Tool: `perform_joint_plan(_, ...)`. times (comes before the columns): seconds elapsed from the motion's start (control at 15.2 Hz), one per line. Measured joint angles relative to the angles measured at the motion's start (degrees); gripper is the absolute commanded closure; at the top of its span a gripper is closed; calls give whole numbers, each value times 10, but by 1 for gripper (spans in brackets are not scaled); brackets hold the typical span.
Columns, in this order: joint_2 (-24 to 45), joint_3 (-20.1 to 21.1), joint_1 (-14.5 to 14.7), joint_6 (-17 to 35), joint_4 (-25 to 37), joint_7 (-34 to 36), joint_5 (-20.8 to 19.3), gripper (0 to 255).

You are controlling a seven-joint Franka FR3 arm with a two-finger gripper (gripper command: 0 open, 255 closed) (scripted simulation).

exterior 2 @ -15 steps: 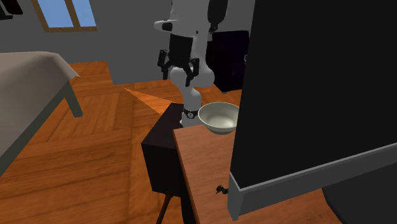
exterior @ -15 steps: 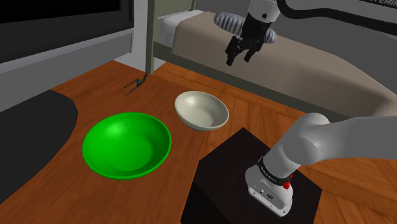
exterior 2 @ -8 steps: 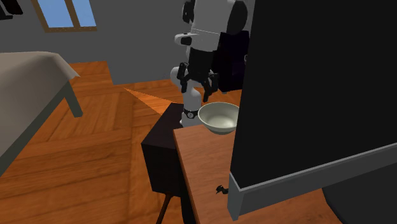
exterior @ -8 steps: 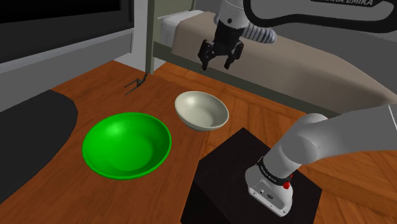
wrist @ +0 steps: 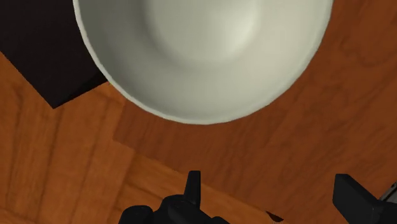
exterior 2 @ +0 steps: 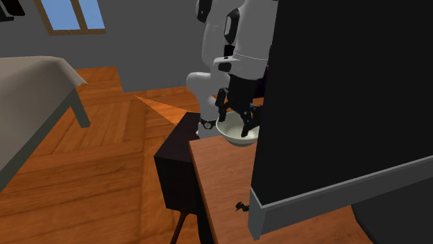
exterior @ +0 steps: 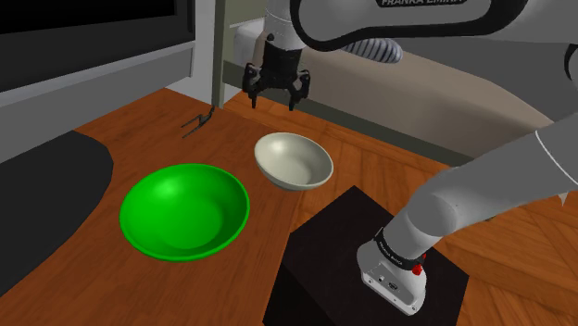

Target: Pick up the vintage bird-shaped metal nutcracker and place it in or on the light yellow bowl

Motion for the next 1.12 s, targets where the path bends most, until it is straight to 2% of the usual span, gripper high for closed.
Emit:
perform_joint_plan(0.33,129,65,-25,15,86,156,-56,0)
perform_joint_plan(0.53,222,91,-21,11,154,256,-111,0)
perform_joint_plan(0.79,344,89,11,-11,258,368,-185,0)
perform_joint_plan(0.99,411,75,42,-30,329,425,-219,0)
perform_joint_plan(1.12,427,71,49,-27,337,438,-228,0)
